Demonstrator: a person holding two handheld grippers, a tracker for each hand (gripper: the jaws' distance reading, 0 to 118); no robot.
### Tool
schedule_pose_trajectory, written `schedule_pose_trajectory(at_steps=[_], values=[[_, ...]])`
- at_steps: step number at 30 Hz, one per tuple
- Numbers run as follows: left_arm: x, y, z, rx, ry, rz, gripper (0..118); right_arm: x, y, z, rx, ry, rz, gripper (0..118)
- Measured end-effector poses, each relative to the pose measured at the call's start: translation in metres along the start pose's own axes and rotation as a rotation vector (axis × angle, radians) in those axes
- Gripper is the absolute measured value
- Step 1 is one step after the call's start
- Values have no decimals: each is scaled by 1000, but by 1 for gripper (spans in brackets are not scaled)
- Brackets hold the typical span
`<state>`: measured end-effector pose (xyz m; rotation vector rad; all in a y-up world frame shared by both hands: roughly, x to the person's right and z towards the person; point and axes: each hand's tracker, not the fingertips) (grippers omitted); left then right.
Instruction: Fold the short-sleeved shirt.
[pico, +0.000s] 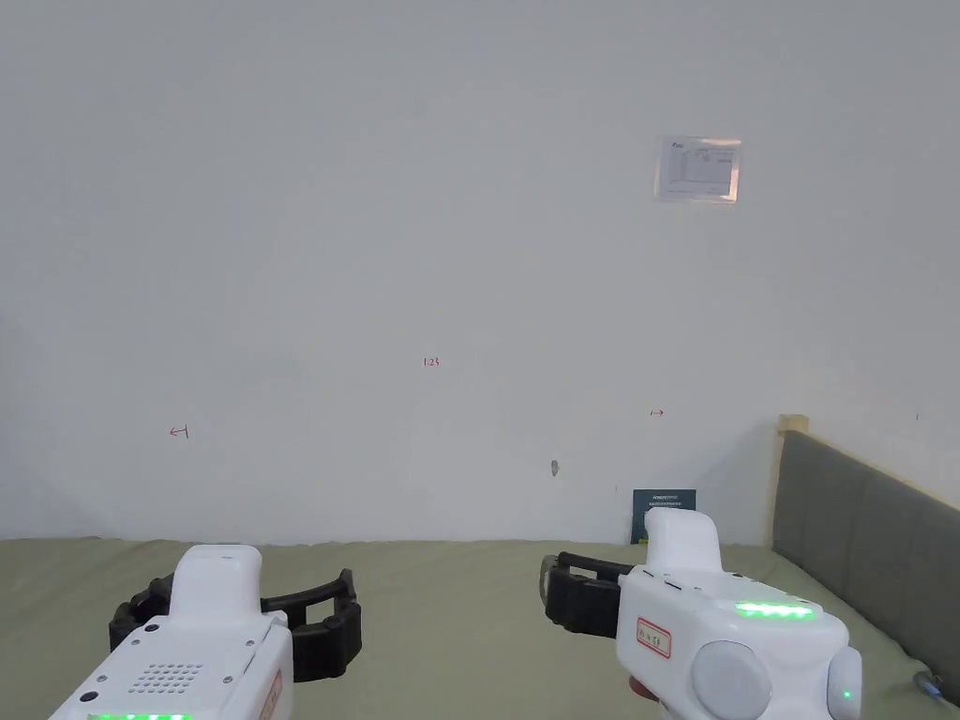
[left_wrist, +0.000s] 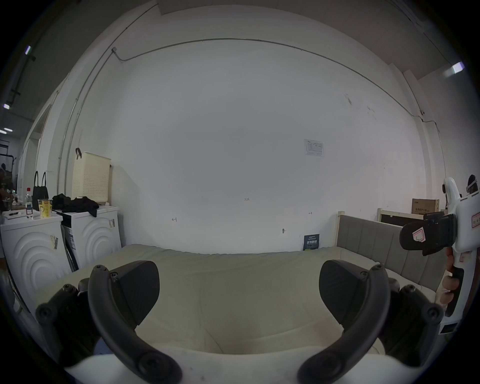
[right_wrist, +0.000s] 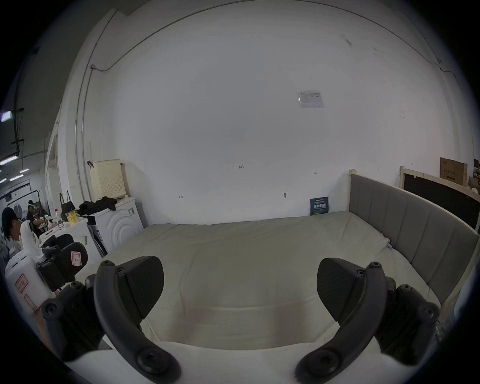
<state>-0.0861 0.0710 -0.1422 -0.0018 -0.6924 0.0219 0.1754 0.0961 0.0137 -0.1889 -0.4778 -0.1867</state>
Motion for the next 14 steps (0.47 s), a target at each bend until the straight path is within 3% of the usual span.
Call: schedule_pose_trajectory(at_steps=[6,10,14], values=[[1,-1,-1,-7,-1,5,118,-4,-4,-1,14,-46,59,117],[1,-2,-1,-11,-2,2,118,-1,-3,-5,-9,-40,51,116],[0,0,-2,-4,-2,3,118,-5,-5,-2,36,-110,77,116]])
